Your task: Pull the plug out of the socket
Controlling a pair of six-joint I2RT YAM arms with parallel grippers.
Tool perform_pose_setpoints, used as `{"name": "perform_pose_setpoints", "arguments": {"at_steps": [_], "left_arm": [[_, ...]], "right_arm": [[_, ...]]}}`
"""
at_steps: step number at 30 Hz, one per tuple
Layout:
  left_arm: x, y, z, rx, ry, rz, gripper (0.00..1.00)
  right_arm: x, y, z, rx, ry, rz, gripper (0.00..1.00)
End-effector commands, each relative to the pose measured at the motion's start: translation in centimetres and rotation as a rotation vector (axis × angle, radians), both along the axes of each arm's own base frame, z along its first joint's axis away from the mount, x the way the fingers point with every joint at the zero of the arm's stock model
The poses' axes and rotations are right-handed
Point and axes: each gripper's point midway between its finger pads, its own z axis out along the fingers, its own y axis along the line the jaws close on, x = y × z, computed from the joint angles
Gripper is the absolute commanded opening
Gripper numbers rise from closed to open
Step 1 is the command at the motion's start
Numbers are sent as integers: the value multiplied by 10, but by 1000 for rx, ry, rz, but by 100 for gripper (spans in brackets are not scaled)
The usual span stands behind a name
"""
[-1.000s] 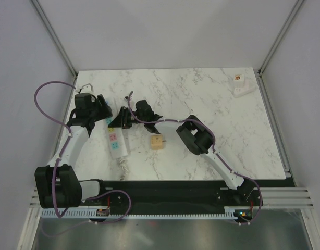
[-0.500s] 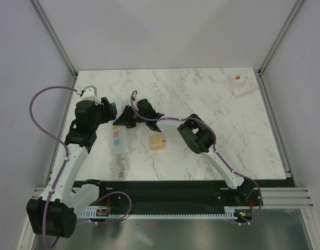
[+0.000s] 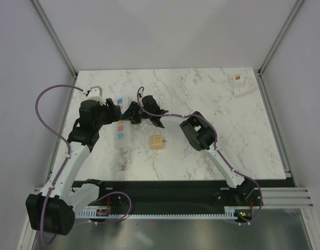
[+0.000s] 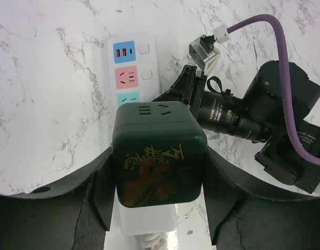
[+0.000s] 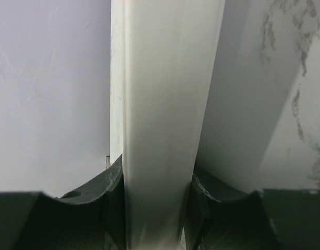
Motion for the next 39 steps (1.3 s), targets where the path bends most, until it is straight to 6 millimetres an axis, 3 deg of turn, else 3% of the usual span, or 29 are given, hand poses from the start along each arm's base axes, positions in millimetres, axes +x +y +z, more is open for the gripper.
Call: {"name": "perform_pose_setpoints", "arguments": {"at_steps": [1, 2, 6, 11, 19, 21, 22, 23, 30, 31, 34, 39], "left_arm": [[6, 3, 24, 35, -79, 4, 2], [6, 2, 23, 34, -75, 1, 2], [4, -10, 24, -9, -51, -42, 2], [-18, -25, 33, -109, -40, -95, 2], [-52, -50, 8, -262, 55, -184, 2], [-58, -55, 7, -301, 68, -200, 2], [-59, -57, 5, -310, 75, -207, 2], [-61, -59, 5, -318, 79, -216, 2], [-74, -66, 1, -371, 99, -244, 2], [-76, -67, 0, -378, 100, -247, 2], [-83, -76, -3, -403, 119, -280, 2], [-90, -91, -10, -432, 150, -300, 2]], "right_arm": [[0, -5, -47, -176, -197, 40, 8], [1, -5, -46, -193, -229, 45, 16], [2, -8, -41, -230, -273, 58, 31], [6, -17, -26, -277, -349, 50, 52], [8, -21, 8, -273, -444, 49, 70], [9, -28, 8, -296, -460, 32, 76], [9, -29, 18, -296, -483, 24, 83], [8, -34, 15, -312, -485, 19, 87], [17, -60, 24, -346, -522, -44, 95], [19, -64, 34, -337, -534, -55, 98], [18, -89, 34, -327, -525, -86, 98], [28, -125, 56, -321, -574, -191, 98]]}}
